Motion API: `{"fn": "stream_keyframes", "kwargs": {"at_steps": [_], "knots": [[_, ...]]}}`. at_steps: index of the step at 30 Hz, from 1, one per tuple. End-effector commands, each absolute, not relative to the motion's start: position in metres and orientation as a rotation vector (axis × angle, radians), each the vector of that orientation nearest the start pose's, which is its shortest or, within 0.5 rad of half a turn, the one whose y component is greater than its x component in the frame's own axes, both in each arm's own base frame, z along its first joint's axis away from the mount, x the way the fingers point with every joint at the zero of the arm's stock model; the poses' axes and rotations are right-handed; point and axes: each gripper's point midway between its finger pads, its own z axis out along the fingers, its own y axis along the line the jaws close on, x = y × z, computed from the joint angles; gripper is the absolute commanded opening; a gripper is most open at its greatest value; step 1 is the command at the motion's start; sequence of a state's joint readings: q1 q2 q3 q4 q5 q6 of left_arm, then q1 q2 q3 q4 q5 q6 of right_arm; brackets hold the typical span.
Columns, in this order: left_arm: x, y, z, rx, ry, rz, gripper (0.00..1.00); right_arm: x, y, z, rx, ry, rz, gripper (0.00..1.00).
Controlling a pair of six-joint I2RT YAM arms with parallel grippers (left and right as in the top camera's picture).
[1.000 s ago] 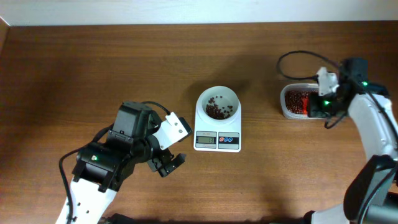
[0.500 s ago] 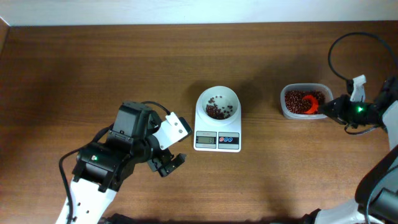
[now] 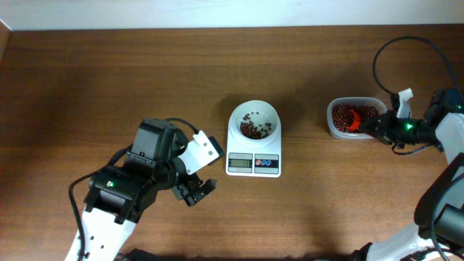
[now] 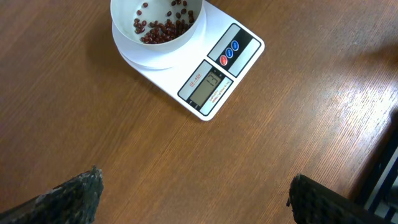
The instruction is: Scoop and weigh 50g on scale
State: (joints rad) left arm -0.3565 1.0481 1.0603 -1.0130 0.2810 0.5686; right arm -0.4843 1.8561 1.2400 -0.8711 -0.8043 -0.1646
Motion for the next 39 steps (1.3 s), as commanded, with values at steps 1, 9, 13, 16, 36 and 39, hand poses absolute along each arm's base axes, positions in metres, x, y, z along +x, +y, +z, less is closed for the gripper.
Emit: {"fn": "stream_keyframes", "kwargs": {"at_steps": [1,9,13,16,36,39], "knots": [[0.230,-0.137,0.211,1.230,2.190,-0.277,0.99,0.363,-0.054,0.088,0.406,2.512,1.144,0.04],[0.230,-0.137,0.211,1.230,2.190,-0.277,0.99,0.357,-0.093,0.105,0.519,2.346,1.209,0.04],[0.230,-0.137,0.211,1.230,2.190,-0.278,0.99,0.351,-0.105,0.111,0.576,2.290,1.244,0.04],[0.230,-0.137,0.211,1.230,2.190,-0.277,0.99,0.349,-0.100,0.115,0.590,2.273,1.290,0.04],[0.230,-0.137,0.211,1.230,2.190,-0.278,0.99,0.365,-0.007,0.150,0.339,2.191,1.628,0.04],[0.230,-0.137,0.211,1.230,2.190,-0.277,0.99,0.363,0.035,0.151,0.217,2.247,1.688,0.04]]}}
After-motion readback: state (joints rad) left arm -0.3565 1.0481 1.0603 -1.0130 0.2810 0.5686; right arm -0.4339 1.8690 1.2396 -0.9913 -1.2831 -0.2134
